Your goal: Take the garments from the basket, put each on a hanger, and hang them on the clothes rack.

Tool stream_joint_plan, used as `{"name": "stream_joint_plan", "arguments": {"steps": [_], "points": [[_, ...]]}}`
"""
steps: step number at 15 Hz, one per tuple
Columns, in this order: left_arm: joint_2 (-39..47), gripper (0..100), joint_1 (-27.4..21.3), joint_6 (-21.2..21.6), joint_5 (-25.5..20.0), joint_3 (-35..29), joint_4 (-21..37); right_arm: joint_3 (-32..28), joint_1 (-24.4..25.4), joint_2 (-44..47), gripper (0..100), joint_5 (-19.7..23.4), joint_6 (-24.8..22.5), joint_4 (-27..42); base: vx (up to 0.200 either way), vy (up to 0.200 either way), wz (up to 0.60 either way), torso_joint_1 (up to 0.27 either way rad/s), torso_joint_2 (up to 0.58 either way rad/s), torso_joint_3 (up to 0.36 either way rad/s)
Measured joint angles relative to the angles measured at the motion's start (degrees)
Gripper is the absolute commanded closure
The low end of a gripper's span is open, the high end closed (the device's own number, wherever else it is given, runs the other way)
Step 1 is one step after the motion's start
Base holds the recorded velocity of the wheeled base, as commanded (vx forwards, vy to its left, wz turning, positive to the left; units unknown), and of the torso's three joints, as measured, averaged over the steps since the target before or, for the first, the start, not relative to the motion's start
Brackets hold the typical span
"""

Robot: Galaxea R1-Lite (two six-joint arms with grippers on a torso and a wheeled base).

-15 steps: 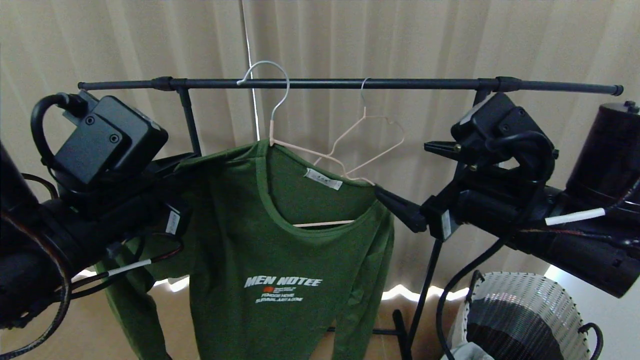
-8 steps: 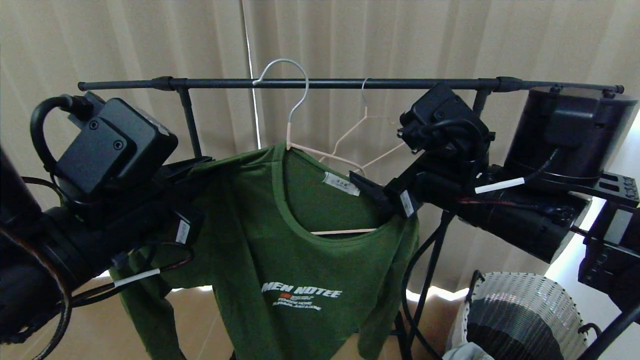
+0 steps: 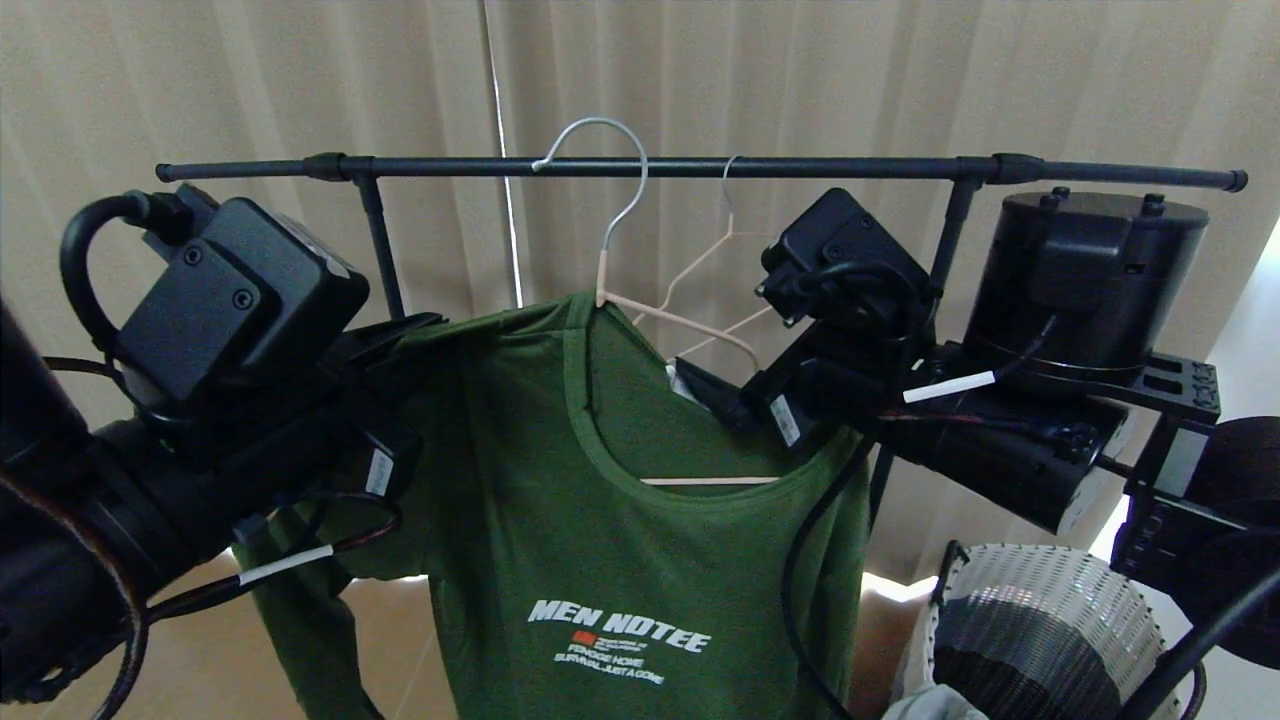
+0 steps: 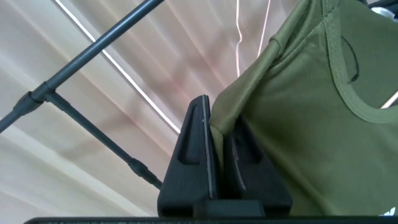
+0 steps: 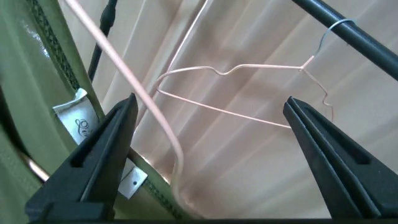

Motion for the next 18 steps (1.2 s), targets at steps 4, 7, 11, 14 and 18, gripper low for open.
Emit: {"name": "stream_joint_plan", "arguments": {"steps": [4,7,11,14,18], "points": [[0.06,100,-0.05,0.00,-0.05,0.33,-0.11,0.24,0.15,0.02,100,0.09,0.00,-0.22,0.000,0.000,0.00,0.000,0.00,0.000],[0.09,100,-0.02,-0.07,-0.02,1.27,-0.11,0.35,0.17,0.05,100,0.22,0.00,-0.33,0.000,0.000,0.00,0.000,0.00,0.000],[0.05,100,0.06,-0.22,0.06,1.73,-0.11,0.46,0.20,0.13,100,0.11,0.04,-0.39,0.000,0.000,0.00,0.000,0.00,0.000],[-0.06,100,0.09,-0.46,0.06,2.47,-0.13,0.56,0.15,0.00,100,0.11,0.06,-0.44,0.000,0.000,0.00,0.000,0.00,0.000],[-0.28,0,0.17,-0.66,0.33,2.83,0.02,0.72,0.02,-0.28,100,-0.30,0.20,-0.55,0.000,0.000,0.00,0.000,0.00,0.000]]}}
